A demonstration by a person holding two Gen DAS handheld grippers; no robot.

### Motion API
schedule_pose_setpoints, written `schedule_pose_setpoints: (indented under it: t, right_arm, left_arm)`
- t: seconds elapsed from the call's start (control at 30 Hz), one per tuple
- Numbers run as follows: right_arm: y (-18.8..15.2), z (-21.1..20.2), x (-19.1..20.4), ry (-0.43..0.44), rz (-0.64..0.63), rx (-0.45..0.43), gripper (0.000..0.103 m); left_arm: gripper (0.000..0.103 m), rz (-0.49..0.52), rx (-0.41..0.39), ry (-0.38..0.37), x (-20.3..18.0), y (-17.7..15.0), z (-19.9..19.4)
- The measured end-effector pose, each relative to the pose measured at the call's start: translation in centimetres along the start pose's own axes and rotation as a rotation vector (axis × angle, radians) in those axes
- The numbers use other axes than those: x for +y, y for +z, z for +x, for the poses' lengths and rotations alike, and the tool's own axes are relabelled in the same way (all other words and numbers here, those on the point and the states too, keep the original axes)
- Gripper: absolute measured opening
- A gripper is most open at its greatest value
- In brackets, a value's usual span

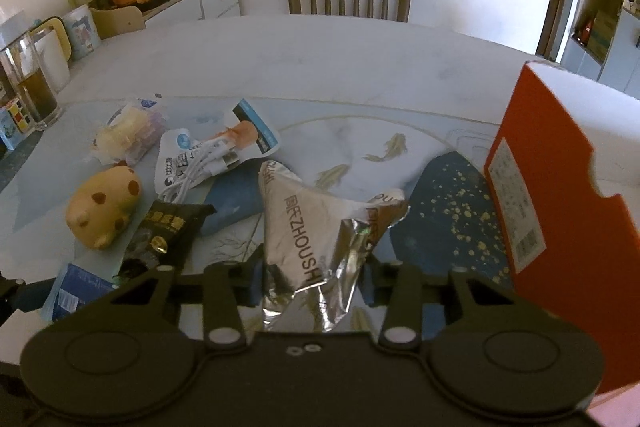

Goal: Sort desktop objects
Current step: 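Lift the foil pouch and blue bar and carry them over the shoebox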

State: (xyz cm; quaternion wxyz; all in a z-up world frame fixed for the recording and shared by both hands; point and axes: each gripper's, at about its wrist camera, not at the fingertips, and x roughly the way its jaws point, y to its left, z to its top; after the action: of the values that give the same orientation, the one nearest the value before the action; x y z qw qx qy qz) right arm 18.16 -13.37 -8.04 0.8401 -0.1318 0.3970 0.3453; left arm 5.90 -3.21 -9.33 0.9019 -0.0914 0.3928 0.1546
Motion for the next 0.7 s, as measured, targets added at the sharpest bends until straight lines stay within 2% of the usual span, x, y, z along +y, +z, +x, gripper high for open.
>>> schedule_pose_setpoints:
  t: [0.7]
  right_arm:
    - [0.1, -6.7, -1.6, 0.004, 0.029, -0.067, 0.042]
  left_arm:
    - [0.079, 0.026, -0.099, -0.044, -2.6, 3.3, -4.9]
